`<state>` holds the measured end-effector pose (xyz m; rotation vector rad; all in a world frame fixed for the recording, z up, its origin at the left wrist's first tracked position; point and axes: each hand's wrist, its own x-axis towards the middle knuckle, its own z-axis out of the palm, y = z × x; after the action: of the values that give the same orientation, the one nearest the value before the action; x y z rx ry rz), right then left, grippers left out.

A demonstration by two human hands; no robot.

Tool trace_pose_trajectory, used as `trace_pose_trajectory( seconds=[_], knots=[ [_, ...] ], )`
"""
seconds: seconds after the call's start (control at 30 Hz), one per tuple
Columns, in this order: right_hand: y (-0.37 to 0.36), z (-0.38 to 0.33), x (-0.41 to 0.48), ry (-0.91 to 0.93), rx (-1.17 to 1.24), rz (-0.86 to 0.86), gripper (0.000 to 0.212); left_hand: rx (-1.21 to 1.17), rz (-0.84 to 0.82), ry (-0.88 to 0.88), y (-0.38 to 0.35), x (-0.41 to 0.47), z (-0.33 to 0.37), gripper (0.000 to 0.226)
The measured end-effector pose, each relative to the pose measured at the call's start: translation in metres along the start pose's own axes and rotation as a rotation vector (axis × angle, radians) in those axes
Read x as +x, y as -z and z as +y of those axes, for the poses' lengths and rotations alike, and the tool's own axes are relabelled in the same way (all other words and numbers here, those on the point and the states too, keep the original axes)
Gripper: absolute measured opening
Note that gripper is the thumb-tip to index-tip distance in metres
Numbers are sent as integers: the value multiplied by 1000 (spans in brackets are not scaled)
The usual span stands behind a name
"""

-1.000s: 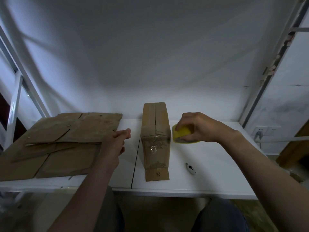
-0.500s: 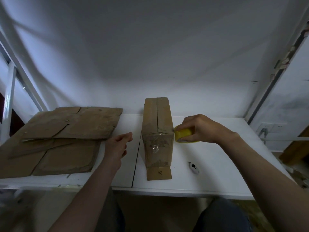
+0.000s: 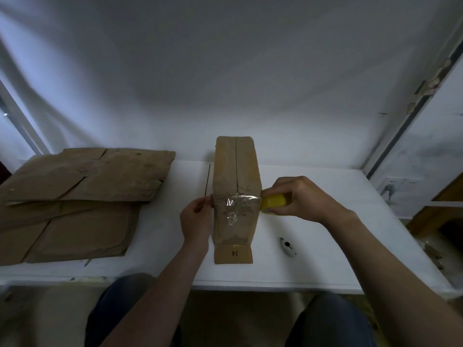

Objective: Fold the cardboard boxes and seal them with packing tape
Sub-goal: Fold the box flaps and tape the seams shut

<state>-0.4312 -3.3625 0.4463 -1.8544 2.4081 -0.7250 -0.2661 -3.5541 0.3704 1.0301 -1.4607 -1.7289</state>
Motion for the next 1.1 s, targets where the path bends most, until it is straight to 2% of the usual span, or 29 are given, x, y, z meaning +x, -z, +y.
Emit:
trace_pose_trajectory(
  seconds=[0.1, 0.2, 0.33, 0.37, 0.43, 0.47, 0.5, 0.57, 0.67, 0.7, 0.77, 0.83, 1.0, 1.1],
  knots=[
    [-4, -2, 1, -1, 13, 27, 33, 62, 12, -101, 0, -2, -4, 13],
    [-7, -3, 3, -1, -9, 42, 33, 195, -64, -167, 5, 5, -4, 18],
    [-10, -6, 7, -7, -25, 68, 33, 267, -157, 5, 14, 23, 2, 42],
    [-11, -7, 8, -12, -24, 75, 33, 295, -131, -45, 17, 25, 5, 41],
    [-15, -12, 13, -25, -23, 86, 34, 406, -42, -268, 23, 27, 14, 16],
    [-18, -15, 16, -30, -27, 91, 34, 434, -14, -364, 24, 26, 19, 16],
    [-21, -17, 18, -34, -32, 98, 34, 423, 0, -404, 24, 23, 23, 31],
    [-29, -22, 22, -45, -30, 125, 33, 377, -31, -382, 22, 15, 33, 46],
    [-36, -27, 26, -68, -40, 151, 33, 449, -103, -337, 16, 10, 45, 46],
    [-38, -29, 28, -72, -54, 154, 33, 498, -111, -297, 12, 11, 49, 60],
    [-40, -35, 32, -68, -71, 165, 35, 576, -95, -228, 2, 14, 53, 110],
    [-40, -42, 35, -76, -77, 175, 40, 681, -62, -222, -10, 13, 55, 130],
    [-35, -45, 29, -266, 47, 140, 67, 709, 20, -180, -26, 16, 52, 127],
    [-35, -46, 26, -281, 49, 126, 73, 629, 20, -172, -24, 20, 50, 116]
  ],
)
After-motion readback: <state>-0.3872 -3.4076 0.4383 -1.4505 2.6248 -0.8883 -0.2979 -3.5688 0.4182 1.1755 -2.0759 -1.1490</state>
